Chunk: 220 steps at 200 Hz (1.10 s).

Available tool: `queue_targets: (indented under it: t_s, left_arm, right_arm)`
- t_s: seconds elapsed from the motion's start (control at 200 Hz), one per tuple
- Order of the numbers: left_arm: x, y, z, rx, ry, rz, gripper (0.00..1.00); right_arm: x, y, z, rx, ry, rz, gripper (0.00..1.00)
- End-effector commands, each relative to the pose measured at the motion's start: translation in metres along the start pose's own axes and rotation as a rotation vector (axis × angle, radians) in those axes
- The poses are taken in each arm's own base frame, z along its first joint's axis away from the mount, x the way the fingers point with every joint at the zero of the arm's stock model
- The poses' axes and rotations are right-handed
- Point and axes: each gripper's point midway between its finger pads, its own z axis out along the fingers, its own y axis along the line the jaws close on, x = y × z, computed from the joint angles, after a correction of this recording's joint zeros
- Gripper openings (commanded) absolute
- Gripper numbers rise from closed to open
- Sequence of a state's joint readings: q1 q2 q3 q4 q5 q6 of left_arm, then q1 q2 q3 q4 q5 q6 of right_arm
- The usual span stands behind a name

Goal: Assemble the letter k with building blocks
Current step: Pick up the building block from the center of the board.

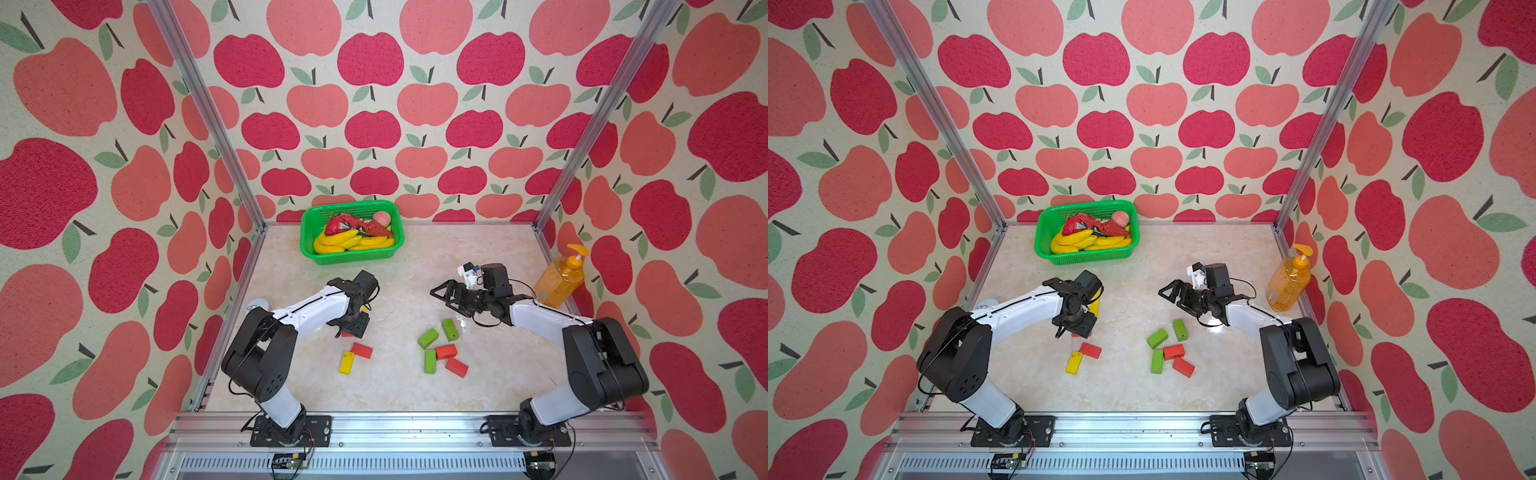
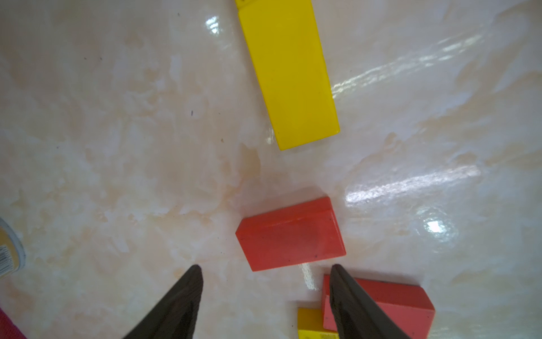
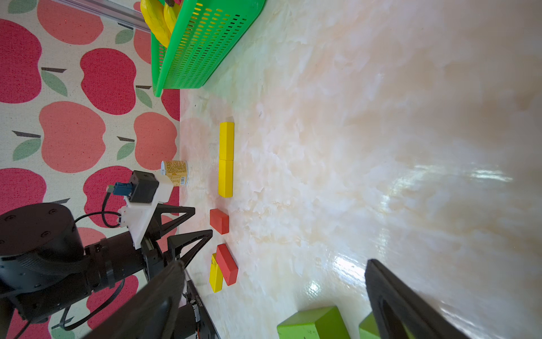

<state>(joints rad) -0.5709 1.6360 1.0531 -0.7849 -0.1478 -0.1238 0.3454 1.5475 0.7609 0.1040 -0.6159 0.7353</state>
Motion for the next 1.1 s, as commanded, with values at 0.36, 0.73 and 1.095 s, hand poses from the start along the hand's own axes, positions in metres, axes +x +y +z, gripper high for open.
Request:
queue_targets:
  t_s: [0.36,0.73,1.095]
  left_arm:
    - [-0.006,-0.014,0.004,0.085,-0.095,0.253,0.67]
    - [-0.003,-0.013,0.013,0.083,-0.103,0.311,0.66]
    - [-0.004,-0.011,0.026,0.087,-0.070,0.310,0.67]
  right_arm:
    - [-0.002,-0.008,0.006,0.012,0.012,0.015,0.99]
    - [-0.002,-0.006,0.005,0.006,0.011,0.013,0.99]
    - [-0.003,-0.006,0.004,0.008,0.008,0.011,0.99]
